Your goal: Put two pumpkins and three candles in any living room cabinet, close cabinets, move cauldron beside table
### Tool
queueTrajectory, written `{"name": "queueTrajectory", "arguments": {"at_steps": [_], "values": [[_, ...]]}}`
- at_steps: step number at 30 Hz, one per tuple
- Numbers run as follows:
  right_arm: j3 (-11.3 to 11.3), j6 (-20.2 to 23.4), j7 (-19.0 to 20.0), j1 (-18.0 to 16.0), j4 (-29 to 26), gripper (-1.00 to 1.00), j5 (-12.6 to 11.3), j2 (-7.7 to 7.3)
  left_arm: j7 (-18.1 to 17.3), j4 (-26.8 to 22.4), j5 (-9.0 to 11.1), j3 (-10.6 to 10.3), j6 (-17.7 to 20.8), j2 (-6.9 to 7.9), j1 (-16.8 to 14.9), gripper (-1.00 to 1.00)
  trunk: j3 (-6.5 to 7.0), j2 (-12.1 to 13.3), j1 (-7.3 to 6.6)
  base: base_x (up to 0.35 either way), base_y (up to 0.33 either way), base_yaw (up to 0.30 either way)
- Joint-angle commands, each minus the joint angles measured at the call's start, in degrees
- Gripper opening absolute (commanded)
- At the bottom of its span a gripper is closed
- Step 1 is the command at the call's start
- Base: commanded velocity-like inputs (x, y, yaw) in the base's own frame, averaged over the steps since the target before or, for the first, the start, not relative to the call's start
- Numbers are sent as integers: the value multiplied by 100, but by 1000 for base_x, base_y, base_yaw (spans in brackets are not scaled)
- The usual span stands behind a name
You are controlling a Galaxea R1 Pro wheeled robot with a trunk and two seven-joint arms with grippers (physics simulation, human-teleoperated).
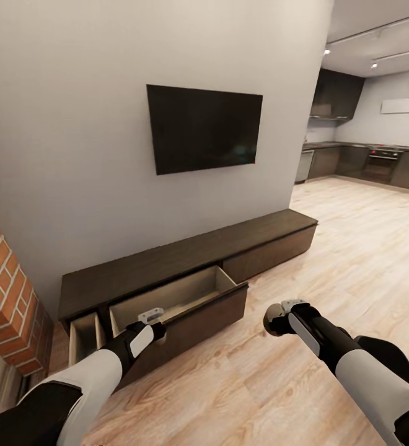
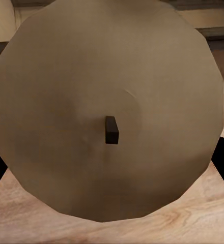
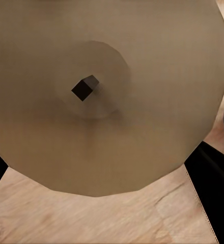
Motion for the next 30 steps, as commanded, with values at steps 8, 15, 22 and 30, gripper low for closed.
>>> {"name": "queueTrajectory", "arguments": {"at_steps": [8,15,22,30], "values": [[38,19,92,-4,-14,-100,-63,-10,41,-10,47,-47,27,1,-3,-100,53,-3,0,0,-260,187],[55,20,117,-4,-10,-100,-57,-10,41,-10,48,-47,27,1,-3,-100,100,-3,0,0,-259,209],[325,20,118,-4,-7,-100,-63,-10,36,-10,50,-39,27,3,-3,-100,143,-3,0,115,-226,221],[346,20,118,-4,-6,-100,-58,-10,33,-10,50,-20,27,4,-3,-100,191,-3,0,273,-208,223]]}}
